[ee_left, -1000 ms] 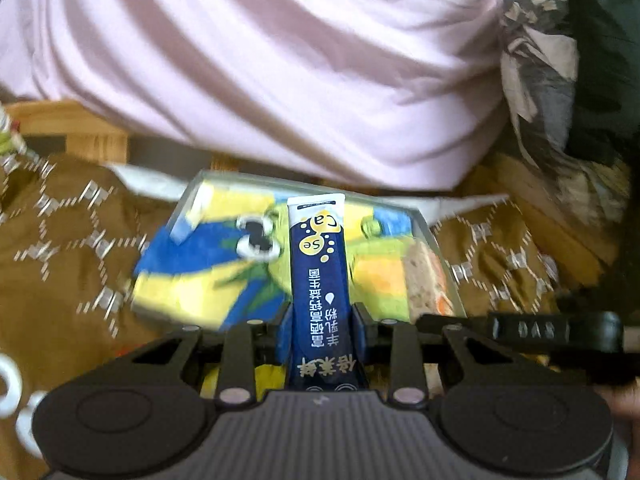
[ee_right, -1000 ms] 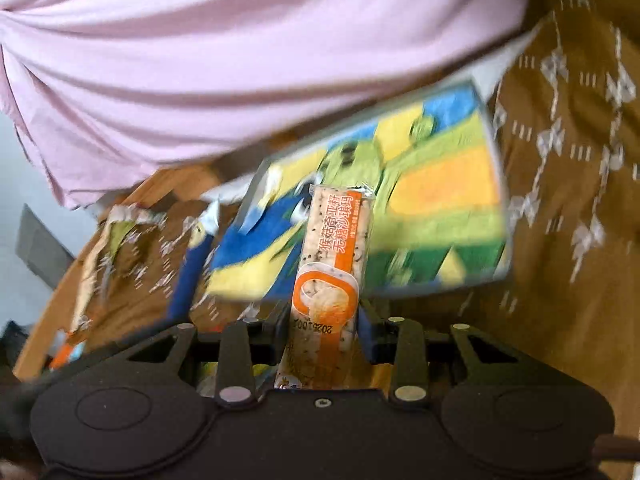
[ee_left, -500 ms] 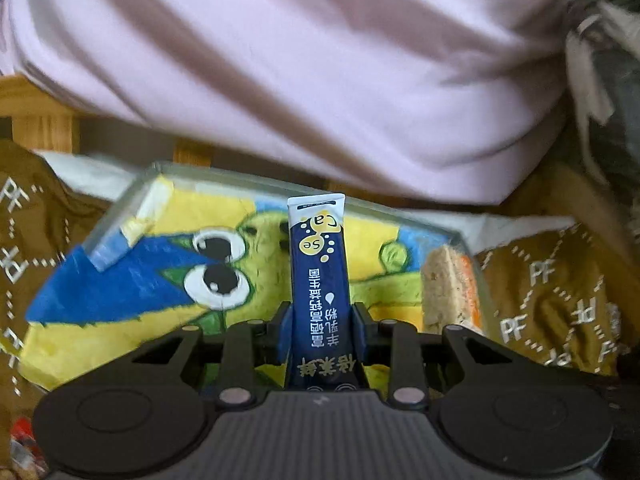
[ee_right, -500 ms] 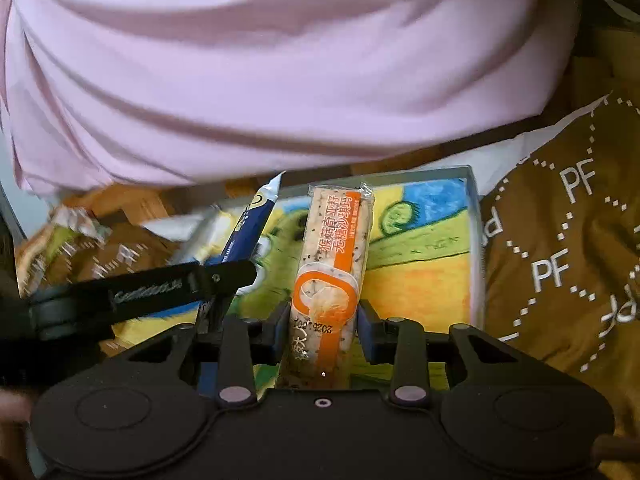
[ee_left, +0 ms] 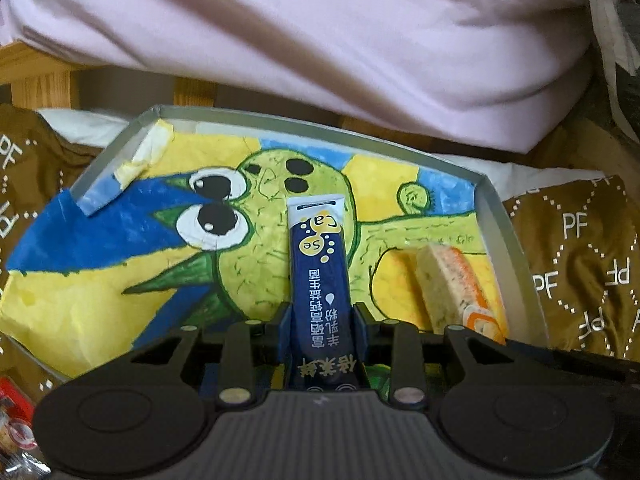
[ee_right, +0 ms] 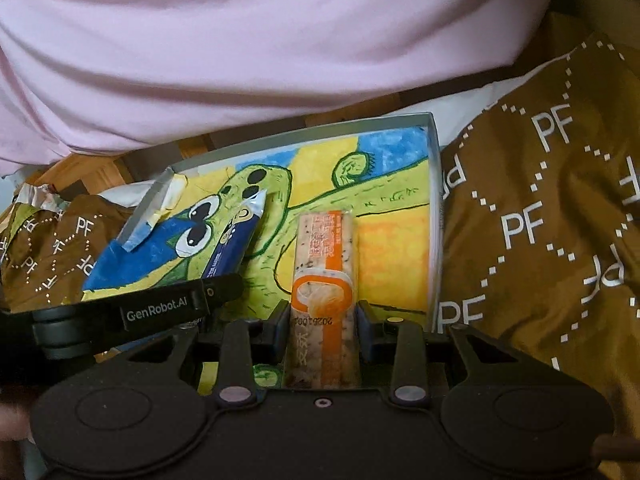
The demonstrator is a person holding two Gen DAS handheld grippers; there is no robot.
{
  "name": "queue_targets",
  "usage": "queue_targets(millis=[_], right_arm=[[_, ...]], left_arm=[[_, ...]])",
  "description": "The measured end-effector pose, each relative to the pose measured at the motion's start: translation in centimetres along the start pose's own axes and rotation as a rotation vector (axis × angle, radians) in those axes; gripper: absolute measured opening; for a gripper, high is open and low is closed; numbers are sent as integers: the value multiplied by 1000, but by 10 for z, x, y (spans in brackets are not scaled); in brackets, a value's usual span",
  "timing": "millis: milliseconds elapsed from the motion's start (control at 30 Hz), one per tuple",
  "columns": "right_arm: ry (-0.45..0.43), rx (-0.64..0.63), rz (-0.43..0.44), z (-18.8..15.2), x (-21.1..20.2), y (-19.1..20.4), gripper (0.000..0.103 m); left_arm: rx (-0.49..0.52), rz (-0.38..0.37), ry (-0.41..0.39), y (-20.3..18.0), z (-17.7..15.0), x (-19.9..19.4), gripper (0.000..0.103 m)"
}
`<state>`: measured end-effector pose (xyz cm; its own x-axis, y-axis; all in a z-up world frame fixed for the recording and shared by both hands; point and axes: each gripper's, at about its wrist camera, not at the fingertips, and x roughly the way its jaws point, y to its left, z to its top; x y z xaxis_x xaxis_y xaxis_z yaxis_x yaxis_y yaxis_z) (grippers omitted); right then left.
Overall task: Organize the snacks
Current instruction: 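Carry both snacks into the tray and open both tools to release them, then lift both tools away from the tray back over the loose snacks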
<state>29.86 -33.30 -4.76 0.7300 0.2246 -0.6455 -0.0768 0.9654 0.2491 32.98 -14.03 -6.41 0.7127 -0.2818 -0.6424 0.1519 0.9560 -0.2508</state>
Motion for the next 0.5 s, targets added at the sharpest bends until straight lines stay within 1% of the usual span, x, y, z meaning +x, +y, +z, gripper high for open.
queue_targets(millis=[100,133,167,200,267,300,333,367,400,433,467,500], right_arm=[[-4,-1,-2,1,-2,0,40],[-11,0,-1,1,-3,0,43],[-17,3,-1,2,-5,-1,48],[-22,8,-4,2,-6,-2,54],[-34,16,-4,3,-9,-2,58],[-41,15,-8,3,-11,-2,59],[-54,14,-19,4,-14,-1,62],[-69,14,-30,4,-18,0,69],[-87,17,-31,5,-23,2,75],[-103,21,-26,6,-28,2,76],[-122,25,-21,6,-34,4,79],[-138,26,-17,7,-40,5,82]], left_arm=[[-60,-37,0,7,0,-3,41],[-79,-42,-1,10,0,-5,44],[-91,-41,-1,12,1,-7,48],[-100,-37,-1,14,1,-10,50],[-114,-28,-9,18,2,-16,56],[-125,-25,-22,20,3,-22,58],[-135,-23,-40,22,3,-29,65],[-138,-21,-61,24,4,-37,72],[-134,-20,-86,25,4,-46,75],[-125,-17,-113,26,4,-55,82],[-115,-16,-140,27,4,-65,86],[-107,-13,-164,28,3,-74,87]])
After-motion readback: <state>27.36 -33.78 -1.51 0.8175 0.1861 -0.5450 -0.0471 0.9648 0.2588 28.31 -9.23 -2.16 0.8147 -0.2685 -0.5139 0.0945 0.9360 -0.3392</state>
